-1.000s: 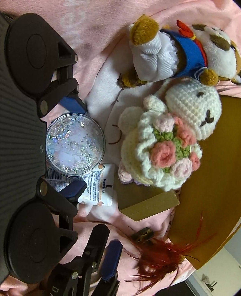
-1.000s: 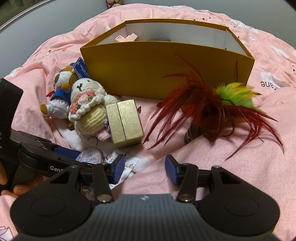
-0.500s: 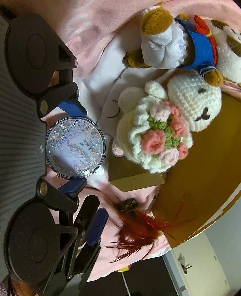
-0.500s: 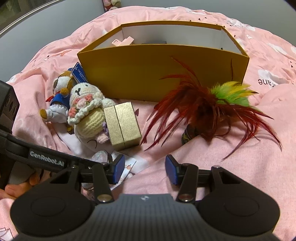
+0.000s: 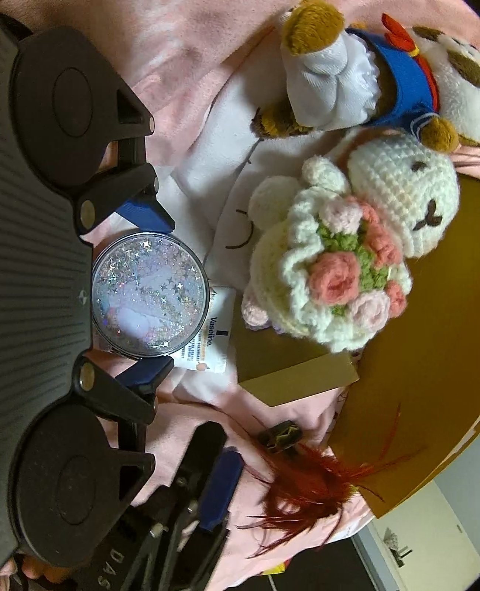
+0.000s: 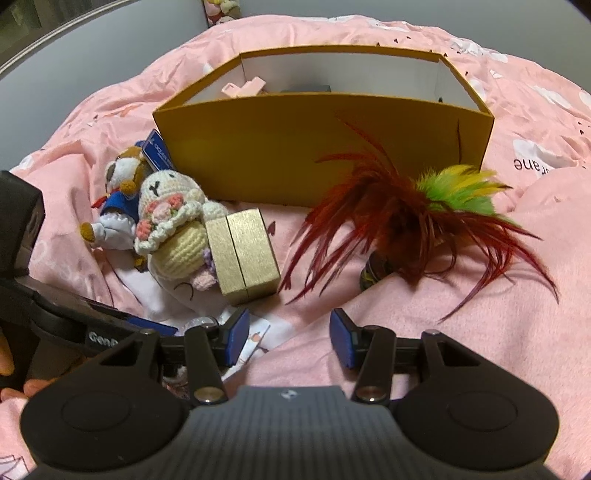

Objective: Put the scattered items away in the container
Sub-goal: 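Close the left gripper on the round glitter compact mirror and lift it, then close the right gripper on the small gold box, then carry the compact with the left gripper while the right carries the gold box over the orange box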

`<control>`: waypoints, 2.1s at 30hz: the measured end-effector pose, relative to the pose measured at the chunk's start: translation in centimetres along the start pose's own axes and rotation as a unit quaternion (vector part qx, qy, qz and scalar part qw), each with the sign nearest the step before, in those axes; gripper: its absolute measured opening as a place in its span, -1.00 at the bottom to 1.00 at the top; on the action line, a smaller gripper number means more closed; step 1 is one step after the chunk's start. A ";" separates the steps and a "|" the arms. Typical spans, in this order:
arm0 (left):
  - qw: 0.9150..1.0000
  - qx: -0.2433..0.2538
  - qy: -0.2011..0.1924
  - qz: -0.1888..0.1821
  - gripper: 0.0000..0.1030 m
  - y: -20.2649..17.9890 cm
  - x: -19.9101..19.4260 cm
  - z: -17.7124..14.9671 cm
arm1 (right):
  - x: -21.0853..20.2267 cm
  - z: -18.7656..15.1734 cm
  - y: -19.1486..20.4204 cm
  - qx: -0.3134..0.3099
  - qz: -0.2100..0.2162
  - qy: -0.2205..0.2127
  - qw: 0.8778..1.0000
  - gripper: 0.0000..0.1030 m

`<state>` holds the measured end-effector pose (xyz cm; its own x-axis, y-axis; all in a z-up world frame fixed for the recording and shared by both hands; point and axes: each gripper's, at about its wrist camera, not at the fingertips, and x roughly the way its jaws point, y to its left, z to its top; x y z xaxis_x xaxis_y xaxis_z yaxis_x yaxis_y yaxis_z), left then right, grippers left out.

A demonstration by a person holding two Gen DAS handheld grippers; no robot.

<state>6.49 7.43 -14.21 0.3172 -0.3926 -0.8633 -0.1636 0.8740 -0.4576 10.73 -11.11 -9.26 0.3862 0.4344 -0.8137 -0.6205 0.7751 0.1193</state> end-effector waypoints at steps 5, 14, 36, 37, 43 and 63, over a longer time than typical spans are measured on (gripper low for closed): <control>1.000 0.006 -0.011 0.005 0.63 -1.0 0.4 -0.1 | -0.1 0.4 -0.2 0.002 0.013 -0.008 1.000 -0.03; 0.996 0.026 -0.077 0.040 0.62 -1.6 -3.5 -0.6 | -0.4 1.4 0.3 -0.021 0.051 -0.026 0.998 -0.06; 0.985 0.060 -0.125 0.102 0.62 -2.9 -6.0 -0.7 | 5.6 4.1 2.5 -0.144 0.065 0.011 0.987 0.05; 0.985 0.062 -0.127 0.102 0.62 -2.9 -6.1 -0.8 | 5.8 4.2 2.5 -0.143 0.067 0.013 0.987 0.03; 0.982 0.071 -0.138 0.108 0.62 -3.4 -6.8 -0.9 | 5.4 3.9 2.8 -0.148 0.063 0.012 0.987 -0.06; 0.972 0.107 -0.190 0.089 0.62 -6.2 -10.6 0.7 | -3.3 5.0 1.4 -0.134 0.065 -0.076 0.986 -0.06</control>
<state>4.82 6.37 -2.03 0.6308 -0.1306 -0.7649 -0.0625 0.9740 -0.2179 12.06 -9.14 -3.58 0.3767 0.6025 -0.7036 -0.8222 0.5674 0.0458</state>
